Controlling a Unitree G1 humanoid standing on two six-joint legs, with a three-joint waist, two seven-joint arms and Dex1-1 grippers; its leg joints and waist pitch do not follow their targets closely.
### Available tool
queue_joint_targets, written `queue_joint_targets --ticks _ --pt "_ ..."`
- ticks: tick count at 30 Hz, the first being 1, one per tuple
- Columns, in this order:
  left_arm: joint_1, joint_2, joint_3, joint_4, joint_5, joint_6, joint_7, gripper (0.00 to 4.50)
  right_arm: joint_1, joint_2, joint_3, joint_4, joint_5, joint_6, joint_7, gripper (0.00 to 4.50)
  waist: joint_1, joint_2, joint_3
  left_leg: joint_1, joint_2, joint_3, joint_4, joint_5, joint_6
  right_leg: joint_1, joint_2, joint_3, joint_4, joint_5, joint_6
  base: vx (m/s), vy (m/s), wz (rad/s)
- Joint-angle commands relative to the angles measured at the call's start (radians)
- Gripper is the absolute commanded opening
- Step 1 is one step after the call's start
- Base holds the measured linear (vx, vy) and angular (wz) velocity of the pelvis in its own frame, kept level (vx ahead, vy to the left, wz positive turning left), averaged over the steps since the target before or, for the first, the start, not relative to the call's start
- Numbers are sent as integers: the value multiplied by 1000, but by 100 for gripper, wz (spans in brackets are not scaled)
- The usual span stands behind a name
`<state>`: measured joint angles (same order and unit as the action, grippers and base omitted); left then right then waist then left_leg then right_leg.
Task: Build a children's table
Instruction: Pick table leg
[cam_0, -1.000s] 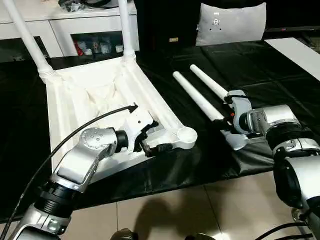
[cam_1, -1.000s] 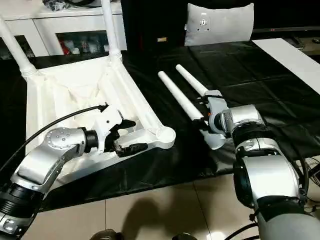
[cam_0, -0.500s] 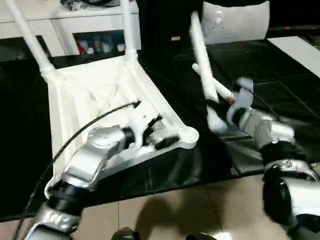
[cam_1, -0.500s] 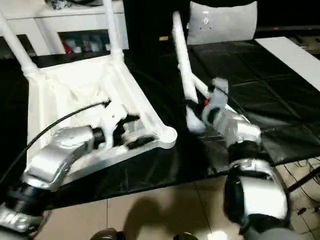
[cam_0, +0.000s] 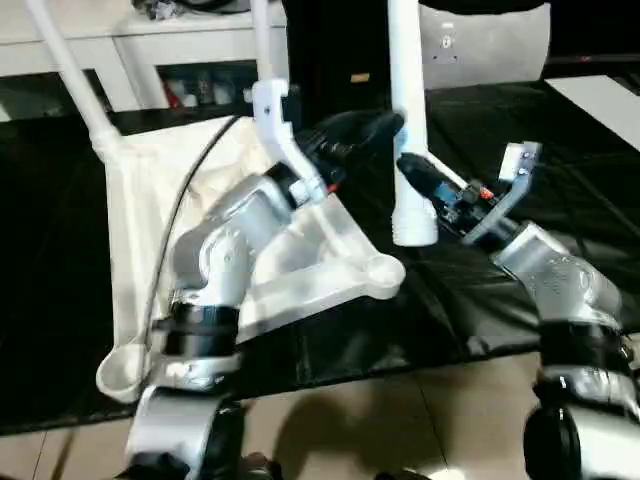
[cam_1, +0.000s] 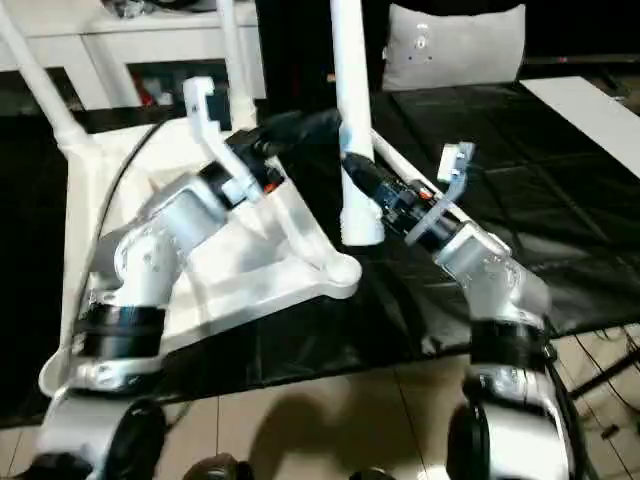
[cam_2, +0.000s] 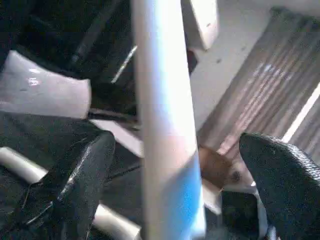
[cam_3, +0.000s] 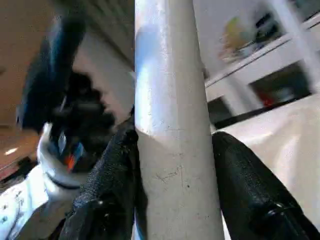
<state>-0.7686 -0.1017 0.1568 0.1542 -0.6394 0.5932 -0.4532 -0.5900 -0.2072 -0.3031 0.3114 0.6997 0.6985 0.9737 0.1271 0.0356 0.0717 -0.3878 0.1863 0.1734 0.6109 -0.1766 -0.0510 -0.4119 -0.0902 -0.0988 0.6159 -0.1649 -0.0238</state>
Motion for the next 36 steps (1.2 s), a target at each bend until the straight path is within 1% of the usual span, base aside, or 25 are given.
queue_joint_targets --ticks 1,4,5,7,8,9,10,11,13,14,15,16,17,18,19,20,21,22,23,25,26,27,31,33,36 --pt "-18 -27 -1 -8 -23 18 5 450 12 6 16 -49 9 9 18 184 5 -17 -90 10 35 -9 -60 -120 71 63 -60 43 -87 -289 -170 0 0 0" --pt "-15 -52 -15 -23 -15 40 11 450 32 17 38 -76 -11 2 21 184 11 -19 -91 10 37 -12 -62 -116 60 62 -60 44 -87 -293 -146 0 0 0" --pt "-15 -52 -15 -23 -15 40 11 450 32 17 38 -76 -11 2 21 184 12 -19 -90 10 37 -12 -63 -115 59 62 -60 45 -87 -287 -146 0 0 0" --pt "-11 -52 -26 -30 -7 44 20 450 45 21 69 -93 -52 -33 7 184 15 -17 -91 10 38 -12 -63 -111 56 62 -61 46 -86 -275 -147 0 0 0" --pt "-7 -44 -46 -37 11 32 35 450 56 32 87 -112 -69 -47 -35 184 15 -18 -91 10 37 -12 -63 -110 50 62 -60 46 -85 -270 -145 0 0 0" --pt "-7 -38 -57 -39 27 20 47 450 62 43 91 -123 -78 -72 -65 184 14 -17 -90 10 38 -12 -65 -108 49 61 -61 47 -87 -267 -139 0 0 0" --pt "-5 -30 -79 -39 66 -11 61 422 62 56 105 -124 -112 -112 -108 184 14 -16 -90 9 41 -15 -67 -109 44 59 -62 47 -86 -269 -130 0 0 0" --pt "-4 -29 -90 -39 91 -31 73 415 61 65 114 -125 -130 -136 -131 184 12 -17 -89 10 39 -14 -67 -113 42 60 -61 46 -87 -272 -126 0 0 0" --pt "-4 -42 -88 -35 120 -65 113 409 58 94 122 -131 -159 -186 -173 184 10 -16 -89 10 38 -14 -68 -121 38 61 -62 46 -88 -280 -121 0 0 0" --pt "-7 -55 -78 -31 139 -86 153 395 57 119 126 -138 -183 -232 -208 184 9 -15 -89 9 39 -13 -68 -124 33 59 -63 48 -88 -277 -120 0 0 0" --pt "-8 -59 -75 -28 150 -98 169 380 56 128 131 -138 -199 -249 -227 184 7 -15 -89 10 38 -14 -70 -130 28 59 -63 47 -88 -282 -118 0 0 0" --pt "-9 -64 -71 -25 160 -111 189 371 57 127 159 -135 -251 -296 -245 184 8 -11 -88 11 38 -14 -70 -134 26 59 -62 47 -88 -278 -119 0 0 0" --pt "-11 -67 -68 -18 177 -128 216 371 61 132 183 -133 -294 -342 -263 184 8 -12 -89 10 40 -16 -70 -128 23 59 -62 47 -86 -268 -117 0 0 0" --pt "-12 -69 -66 -14 189 -138 234 353 64 135 199 -133 -320 -371 -274 183 5 -12 -88 11 39 -14 -71 -131 17 58 -60 48 -86 -256 -114 0 0 0" --pt "-14 -60 -76 0 227 -167 256 353 70 141 237 -125 -373 -422 -301 183 6 -12 -89 11 38 -14 -70 -135 17 60 -61 48 -85 -253 -115 0 0 0" --pt "-15 -57 -80 4 238 -176 262 353 71 141 244 -124 -381 -428 -308 183 6 -12 -88 10 38 -16 -70 -133 17 58 -61 48 -87 -252 -112 0 0 0" --pt "-15 -49 -89 10 256 -189 266 337 73 142 256 -119 -398 -443 -319 183 4 -12 -88 10 36 -14 -70 -137 19 60 -60 49 -87 -251 -107 0 0 0" --pt "-16 -40 -100 16 275 -200 265 327 74 143 269 -105 -424 -482 -336 183 4 -12 -88 10 36 -14 -71 -140 23 60 -60 49 -87 -253 -104 0 0 0" --pt "-16 -40 -100 16 275 -200 265 327 74 143 269 -105 -424 -482 -336 183 5 -12 -88 12 37 -14 -71 -143 24 58 -61 50 -87 -255 -105 0 0 0" --pt "-12 -30 -115 17 294 -205 261 300 74 146 280 -91 -444 -511 -348 183 4 -11 -88 11 37 -15 -71 -146 29 59 -60 50 -86 -252 -111 0 0 0" --pt "-9 -27 -122 16 300 -207 263 300 75 146 288 -84 -460 -530 -357 183 4 -12 -88 10 37 -15 -71 -145 31 60 -62 50 -85 -243 -117 0 0 0" --pt "-5 -26 -130 17 308 -212 272 284 77 150 297 -75 -469 -545 -360 183 3 -7 -89 11 38 -15 -70 -147 34 59 -61 50 -84 -236 -124 0 0 0" --pt "-2 -30 -131 22 316 -222 285 266 74 154 298 -57 -485 -575 -382 183 -1 -11 -89 9 37 -13 -69 -149 41 62 -60 50 -83 -219 -139 0 0 0" --pt "-2 -36 -129 26 322 -230 284 242 70 153 302 -47 -488 -592 -385 183 -4 -11 -89 8 36 -14 -69 -146 47 63 -60 50 -83 -215 -143 0 0 0" --pt "-2 -41 -125 29 324 -231 283 220 68 150 307 -39 -497 -608 -385 183 -10 -11 -89 8 36 -14 -68 -152 51 63 -60 49 -84 -225 -147 0 0 0"
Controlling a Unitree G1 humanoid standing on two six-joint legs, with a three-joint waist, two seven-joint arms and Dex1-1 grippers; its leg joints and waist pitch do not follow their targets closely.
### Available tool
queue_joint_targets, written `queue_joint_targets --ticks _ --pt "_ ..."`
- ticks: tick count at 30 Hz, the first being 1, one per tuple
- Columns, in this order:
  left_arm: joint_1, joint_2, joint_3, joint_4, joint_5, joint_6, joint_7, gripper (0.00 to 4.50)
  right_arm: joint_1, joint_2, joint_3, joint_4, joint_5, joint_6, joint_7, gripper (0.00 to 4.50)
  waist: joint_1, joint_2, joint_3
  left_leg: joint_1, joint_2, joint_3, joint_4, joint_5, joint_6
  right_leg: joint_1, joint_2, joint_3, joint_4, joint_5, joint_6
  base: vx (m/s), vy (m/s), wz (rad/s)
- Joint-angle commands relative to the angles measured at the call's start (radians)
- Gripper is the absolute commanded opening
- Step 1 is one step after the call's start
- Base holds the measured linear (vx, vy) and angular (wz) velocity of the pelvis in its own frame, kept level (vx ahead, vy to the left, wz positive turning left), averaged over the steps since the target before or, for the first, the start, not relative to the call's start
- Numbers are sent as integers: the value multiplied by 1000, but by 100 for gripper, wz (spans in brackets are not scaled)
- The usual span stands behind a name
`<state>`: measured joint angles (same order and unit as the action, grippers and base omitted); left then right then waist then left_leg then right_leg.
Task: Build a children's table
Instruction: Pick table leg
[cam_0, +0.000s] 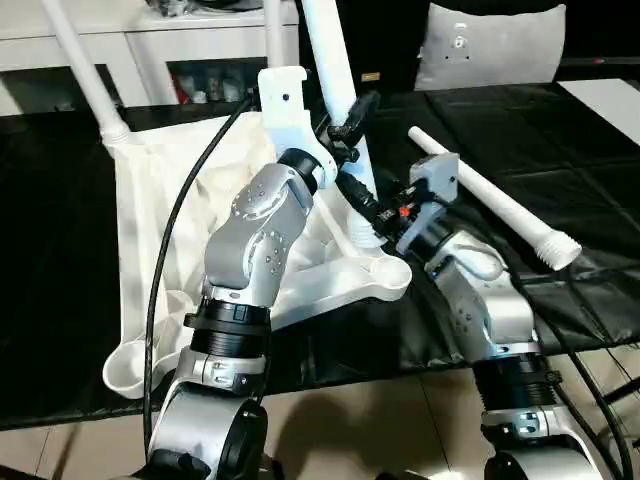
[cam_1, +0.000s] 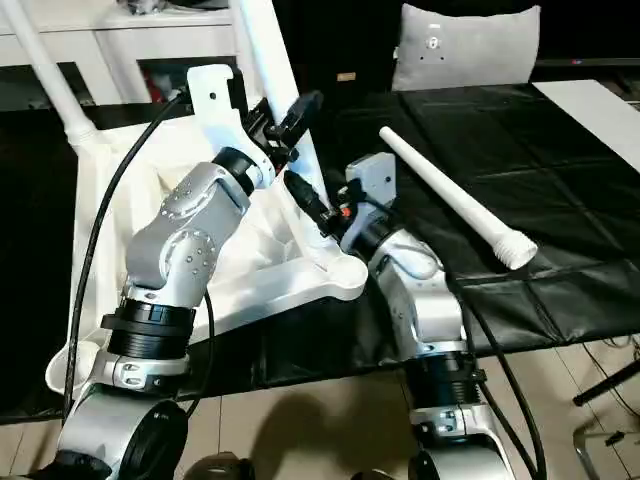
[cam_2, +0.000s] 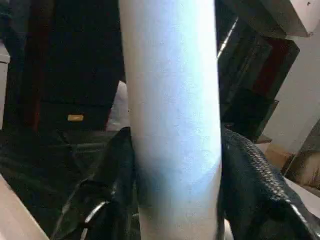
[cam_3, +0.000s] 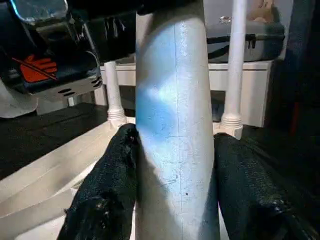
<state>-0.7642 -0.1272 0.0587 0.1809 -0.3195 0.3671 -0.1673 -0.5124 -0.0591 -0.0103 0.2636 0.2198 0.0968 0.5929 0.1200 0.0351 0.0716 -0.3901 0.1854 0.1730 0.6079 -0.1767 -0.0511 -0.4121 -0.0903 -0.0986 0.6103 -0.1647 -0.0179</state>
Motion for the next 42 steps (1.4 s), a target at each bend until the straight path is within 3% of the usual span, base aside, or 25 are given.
queue_joint_targets --ticks 1,4,15,18,24,32,34,37,38,42 --pt "-5 -17 -27 3 5 -6 -3 220 -10 2 14 11 -18 -9 -4 183 -4 -11 -89 10 37 -13 -65 -151 53 63 -60 49 -78 -225 -153 0 0 0" --pt "-2 -18 -29 2 8 -10 0 198 -14 2 18 28 -25 -31 -7 183 -10 -11 -89 9 36 -13 -64 -148 60 64 -60 48 -78 -225 -157 0 0 0" --pt "3 -27 -14 6 -10 4 11 184 -17 -3 24 62 -35 -56 -33 183 -16 -10 -88 10 37 -12 -63 -151 67 63 -57 48 -78 -224 -168 0 0 0" --pt "1 -26 -11 9 -12 5 12 184 -19 1 6 69 -3 -53 -12 253 -17 -10 -89 10 36 -12 -63 -151 69 64 -58 48 -78 -220 -169 0 0 0" --pt "-6 -14 5 18 -21 7 10 184 -11 10 -22 47 68 -48 24 291 -17 -10 -89 10 37 -13 -62 -152 81 66 -59 48 -76 -209 -178 0 0 0" --pt "-29 63 31 49 -92 72 -123 184 2 -73 -47 -1 132 77 99 358 -13 -10 -88 11 35 -13 -62 -136 76 64 -58 48 -75 -221 -176 0 0 0" --pt "-45 106 66 77 -146 105 -195 184 -2 -146 -80 -41 235 228 186 364 -12 -10 -87 14 32 -12 -61 -139 82 66 -55 48 -77 -219 -181 0 0 0" --pt "-53 124 79 87 -168 118 -230 184 -2 -180 -85 -55 264 256 231 391 -4 -10 -91 12 35 -12 -59 -115 89 67 -57 48 -70 -181 -190 0 0 0" --pt "-55 141 78 87 -190 142 -271 184 -4 -206 -87 -62 284 289 259 404 -4 -17 -92 9 34 -11 -58 -108 92 69 -58 47 -69 -172 -194 0 0 0" --pt "-55 183 74 68 -281 248 -406 184 -13 -286 -78 -86 342 402 366 405 1 -13 -91 12 34 -10 -56 -99 95 66 -58 46 -68 -187 -212 0 0 0"
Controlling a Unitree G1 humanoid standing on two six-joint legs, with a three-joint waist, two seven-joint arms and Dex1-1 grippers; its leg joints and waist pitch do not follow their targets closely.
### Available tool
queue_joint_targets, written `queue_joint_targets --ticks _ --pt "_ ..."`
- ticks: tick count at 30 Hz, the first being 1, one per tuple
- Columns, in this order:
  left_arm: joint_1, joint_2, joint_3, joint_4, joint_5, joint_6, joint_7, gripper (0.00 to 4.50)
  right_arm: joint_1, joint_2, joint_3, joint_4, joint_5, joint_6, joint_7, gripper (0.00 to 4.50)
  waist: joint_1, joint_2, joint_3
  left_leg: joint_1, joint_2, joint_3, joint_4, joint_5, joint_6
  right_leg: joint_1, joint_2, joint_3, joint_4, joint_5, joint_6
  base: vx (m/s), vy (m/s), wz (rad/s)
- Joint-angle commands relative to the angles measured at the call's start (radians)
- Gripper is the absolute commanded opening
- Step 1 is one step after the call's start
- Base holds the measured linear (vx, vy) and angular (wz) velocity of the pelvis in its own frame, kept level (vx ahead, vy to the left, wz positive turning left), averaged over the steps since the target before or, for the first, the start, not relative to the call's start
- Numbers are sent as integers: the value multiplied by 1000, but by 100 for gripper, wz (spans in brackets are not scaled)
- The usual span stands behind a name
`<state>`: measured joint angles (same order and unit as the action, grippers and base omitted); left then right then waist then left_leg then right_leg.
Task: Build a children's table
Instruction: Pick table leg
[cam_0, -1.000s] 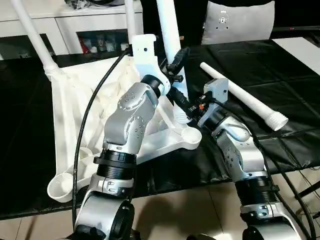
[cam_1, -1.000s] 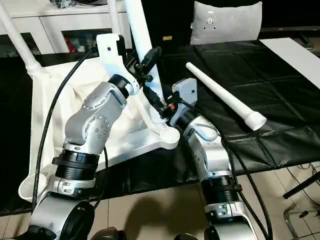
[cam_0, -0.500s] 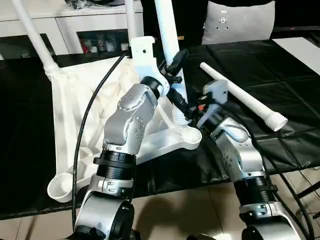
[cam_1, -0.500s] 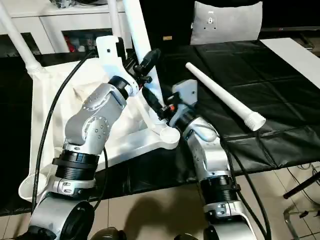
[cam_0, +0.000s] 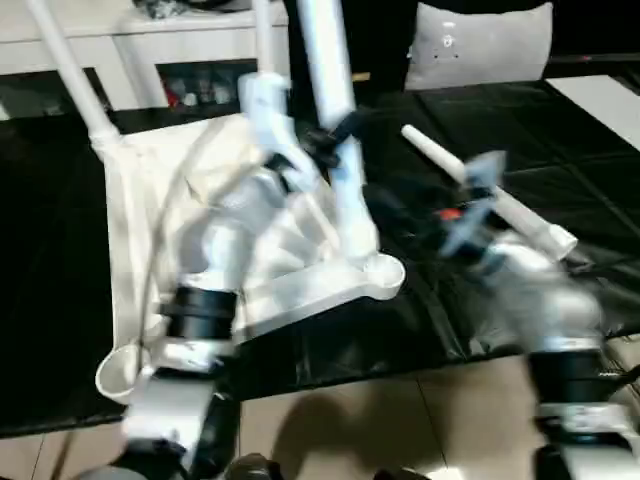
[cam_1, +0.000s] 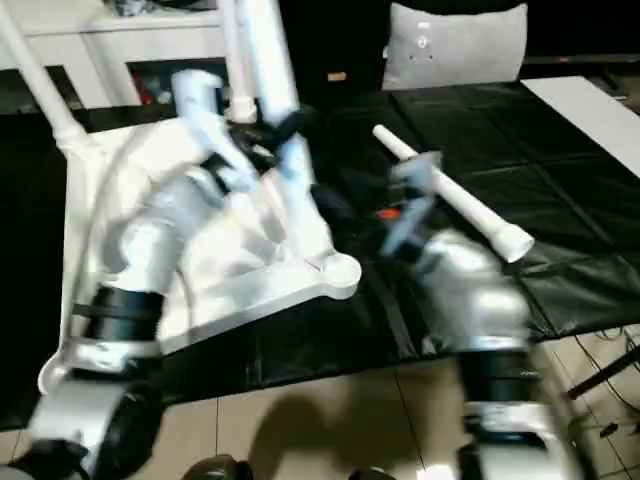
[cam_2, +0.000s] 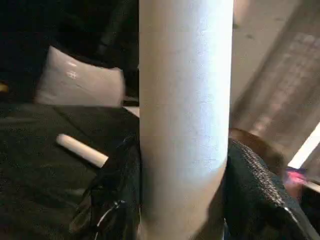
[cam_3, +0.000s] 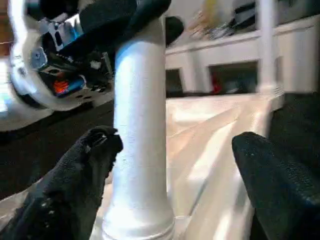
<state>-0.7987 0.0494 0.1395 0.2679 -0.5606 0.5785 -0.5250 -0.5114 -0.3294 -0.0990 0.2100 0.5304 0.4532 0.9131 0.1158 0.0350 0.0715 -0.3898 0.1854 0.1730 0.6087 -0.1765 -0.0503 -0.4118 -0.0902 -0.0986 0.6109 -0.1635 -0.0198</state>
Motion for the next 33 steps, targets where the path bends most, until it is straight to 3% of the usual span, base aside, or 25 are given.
queue_joint_targets --ticks 1,4,8,9,13,14,17,18,24,33 --pt "-21 7 -7 -20 -42 39 -52 184 -14 -18 12 -33 33 49 50 405 4 -18 -91 12 35 -9 -57 -104 94 67 -58 46 -70 -195 -208 0 0 0" --pt "-19 37 -37 -62 -120 112 -188 184 -9 -79 53 -75 95 160 163 405 9 -17 -90 13 35 -9 -57 -104 94 68 -59 47 -70 -215 -210 0 0 0" --pt "-16 45 -63 -98 -154 151 -253 184 4 -111 107 -103 109 206 239 405 14 -19 -89 12 37 -9 -57 -116 80 67 -62 46 -73 -249 -197 0 0 0" --pt "-16 45 -63 -98 -154 151 -253 184 4 -111 107 -103 109 206 239 378 16 -19 -88 12 37 -9 -57 -116 74 67 -62 47 -74 -262 -192 0 0 0" --pt "-10 41 -80 -128 -173 165 -282 184 4 -112 136 -106 110 235 260 366 17 -21 -88 12 37 -10 -58 -118 63 66 -62 47 -76 -285 -179 0 0 0" --pt "-9 42 -82 -129 -175 167 -286 184 3 -114 138 -109 117 245 264 341 17 -21 -88 13 37 -10 -59 -120 60 66 -62 47 -77 -292 -173 0 0 0" --pt "-8 43 -84 -125 -169 163 -290 184 1 -116 139 -109 121 253 269 328 21 -21 -89 13 37 -10 -58 -117 56 65 -61 47 -78 -291 -163 0 0 0" --pt "-7 45 -85 -123 -165 161 -291 184 1 -117 139 -110 123 256 271 299 22 -20 -89 13 37 -10 -58 -114 55 65 -61 47 -78 -291 -160 0 0 0" --pt "-3 53 -90 -118 -157 157 -292 184 8 -121 140 -115 128 269 278 250 27 -22 -91 12 37 -10 -57 -101 57 65 -60 48 -75 -270 -159 0 0 0" --pt "0 49 -99 -110 -121 127 -264 184 21 -97 147 -126 110 257 246 197 29 -19 -91 12 37 -11 -58 -107 50 65 -61 47 -77 -282 -153 0 0 0"
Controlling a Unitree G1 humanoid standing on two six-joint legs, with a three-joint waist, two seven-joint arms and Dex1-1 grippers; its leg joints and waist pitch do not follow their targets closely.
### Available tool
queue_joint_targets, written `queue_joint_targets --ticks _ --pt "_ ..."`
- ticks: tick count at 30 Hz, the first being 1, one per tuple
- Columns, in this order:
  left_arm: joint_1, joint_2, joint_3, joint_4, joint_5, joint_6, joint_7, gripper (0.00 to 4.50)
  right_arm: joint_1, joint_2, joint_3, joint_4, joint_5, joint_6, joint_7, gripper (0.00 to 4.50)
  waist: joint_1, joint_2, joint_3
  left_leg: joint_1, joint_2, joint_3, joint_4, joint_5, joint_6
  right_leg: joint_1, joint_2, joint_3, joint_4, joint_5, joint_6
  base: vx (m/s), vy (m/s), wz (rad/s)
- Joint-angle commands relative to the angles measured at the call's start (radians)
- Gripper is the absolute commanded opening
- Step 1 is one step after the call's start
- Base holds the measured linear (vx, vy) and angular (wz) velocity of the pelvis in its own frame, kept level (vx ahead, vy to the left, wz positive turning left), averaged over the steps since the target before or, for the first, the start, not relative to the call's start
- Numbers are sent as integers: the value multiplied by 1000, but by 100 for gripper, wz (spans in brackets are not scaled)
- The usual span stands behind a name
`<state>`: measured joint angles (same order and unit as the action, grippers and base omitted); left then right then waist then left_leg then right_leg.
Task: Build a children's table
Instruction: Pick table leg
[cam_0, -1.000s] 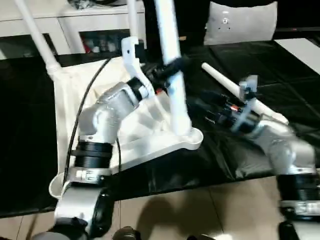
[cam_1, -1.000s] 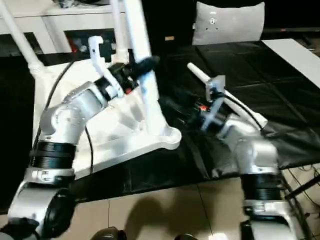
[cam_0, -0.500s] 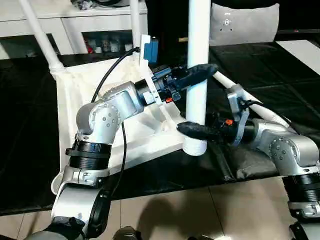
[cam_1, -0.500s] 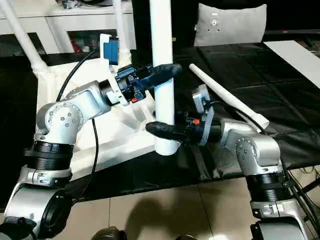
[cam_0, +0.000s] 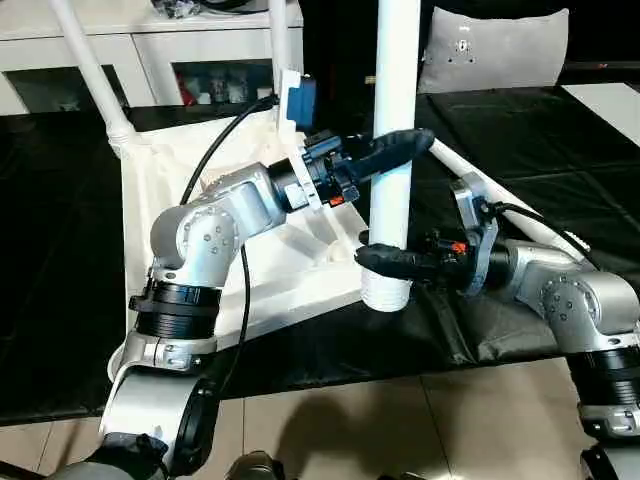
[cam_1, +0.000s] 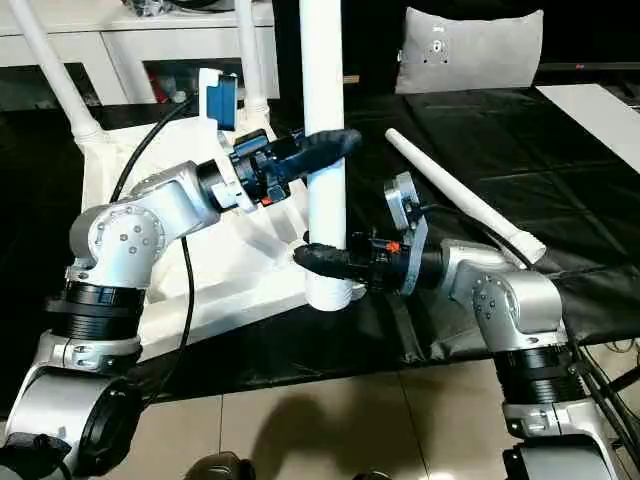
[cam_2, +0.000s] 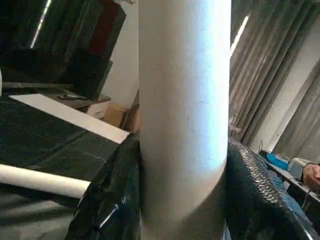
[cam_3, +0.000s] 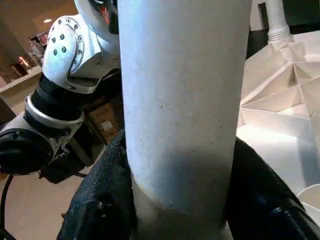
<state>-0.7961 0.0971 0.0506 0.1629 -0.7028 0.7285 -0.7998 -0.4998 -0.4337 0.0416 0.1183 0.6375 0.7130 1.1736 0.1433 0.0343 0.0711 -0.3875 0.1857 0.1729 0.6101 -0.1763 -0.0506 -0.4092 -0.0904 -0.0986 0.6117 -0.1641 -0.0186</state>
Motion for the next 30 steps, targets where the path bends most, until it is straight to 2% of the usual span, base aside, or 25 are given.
queue_joint_targets --ticks 1,2,3,4,6,8,9,10,11,12,15,17,18,19,20,21,22,23,25,29,30 --pt "-2 0 -10 -5 21 -24 12 184 9 8 6 -34 2 -4 -17 194 1 -19 -91 10 36 -11 -59 -106 50 63 -61 47 -77 -275 -155 0 0 0" --pt "-1 -1 -9 -6 21 -25 13 184 10 11 5 -34 -1 -7 -21 194 1 -19 -91 10 36 -11 -59 -106 50 63 -61 47 -77 -275 -155 0 0 0" --pt "1 -2 -10 -13 39 -45 33 240 4 28 -2 -28 -16 -24 -56 194 0 -19 -91 9 36 -11 -60 -107 49 63 -61 47 -77 -274 -156 0 0 0" --pt "2 -4 -9 -15 43 -49 42 254 2 35 -3 -25 -24 -33 -68 194 0 -19 -91 9 37 -12 -60 -106 49 62 -61 47 -77 -274 -155 0 0 0" --pt "16 -6 -13 -37 54 -62 53 260 0 55 9 -23 -62 -66 -117 194 -3 -17 -92 10 38 -12 -61 -107 35 62 -63 47 -75 -269 -155 0 0 0" --pt "26 -4 -24 -48 76 -84 63 289 -3 72 11 -22 -81 -85 -150 193 -3 -17 -92 12 39 -12 -62 -107 34 60 -62 47 -77 -269 -153 0 0 0" --pt "39 0 -39 -56 122 -133 83 297 -11 101 9 -9 -113 -118 -213 193 -4 -16 -92 13 39 -12 -62 -114 33 60 -61 48 -77 -270 -148 0 0 0" --pt "41 0 -41 -56 132 -143 91 299 -14 107 8 -4 -121 -126 -229 193 -5 -19 -91 11 39 -12 -64 -110 30 60 -62 49 -76 -272 -143 0 0 0" --pt "50 2 -51 -57 194 -204 138 299 -29 143 6 30 -176 -181 -323 193 -5 -17 -91 11 39 -13 -64 -110 28 60 -62 48 -76 -271 -141 0 0 0" --pt "54 3 -57 -58 223 -231 159 299 -36 159 5 45 -200 -209 -364 193 -8 -16 -91 13 42 -14 -66 -115 16 54 -61 49 -75 -270 -138 0 0 0" --pt "61 -14 -63 -66 271 -278 223 299 -47 195 -1 67 -232 -244 -440 193 -11 -16 -91 15 41 -13 -68 -132 0 57 -63 51 -74 -268 -135 0 0 0" --pt "67 -65 -85 -63 377 -347 390 299 -54 257 7 85 -286 -320 -534 193 -12 -16 -90 13 42 -13 -68 -135 -1 57 -62 52 -73 -254 -135 0 0 0" --pt "69 -74 -90 -60 397 -356 422 299 -55 265 14 88 -299 -339 -544 193 -13 -15 -91 14 43 -14 -69 -135 -2 58 -63 51 -73 -243 -132 0 0 0" --pt "70 -87 -88 -55 409 -364 452 278 -55 273 16 91 -306 -349 -556 193 -12 -16 -92 14 41 -13 -67 -131 1 58 -62 51 -72 -236 -130 0 0 0" --pt "73 -133 -73 -40 435 -387 543 266 -57 303 17 103 -324 -378 -595 193 -12 -17 -92 12 42 -12 -67 -126 9 59 -63 54 -71 -217 -135 0 0 0" --pt "75 -154 -65 -35 439 -397 575 261 -59 314 21 110 -339 -393 -617 193 -14 -18 -92 9 41 -12 -66 -121 12 62 -63 53 -70 -204 -140 0 0 0" --pt "77 -170 -60 -31 445 -409 598 261 -61 325 23 117 -352 -405 -639 193 -13 -14 -92 9 39 -13 -65 -120 13 60 -63 53 -71 -205 -140 0 0 0" --pt "78 -181 -62 -27 450 -415 611 258 -64 337 25 127 -363 -415 -661 193 -15 -17 -92 8 38 -12 -65 -120 17 61 -63 52 -72 -210 -143 0 0 0" --pt "80 -191 -75 -22 455 -418 610 223 -68 349 29 141 -379 -430 -690 193 -17 -18 -90 9 36 -12 -66 -131 21 60 -60 51 -76 -237 -131 0 0 0" --pt "81 -198 -89 -14 491 -436 633 220 -79 378 22 177 -401 -474 -726 193 -29 -16 -89 8 36 -13 -69 -158 19 59 -59 50 -80 -258 -122 0 0 0" --pt "80 -195 -88 -10 504 -441 648 202 -82 381 20 185 -406 -481 -730 193 -33 -15 -89 8 37 -15 -70 -155 20 60 -61 50 -78 -247 -128 0 0 0"
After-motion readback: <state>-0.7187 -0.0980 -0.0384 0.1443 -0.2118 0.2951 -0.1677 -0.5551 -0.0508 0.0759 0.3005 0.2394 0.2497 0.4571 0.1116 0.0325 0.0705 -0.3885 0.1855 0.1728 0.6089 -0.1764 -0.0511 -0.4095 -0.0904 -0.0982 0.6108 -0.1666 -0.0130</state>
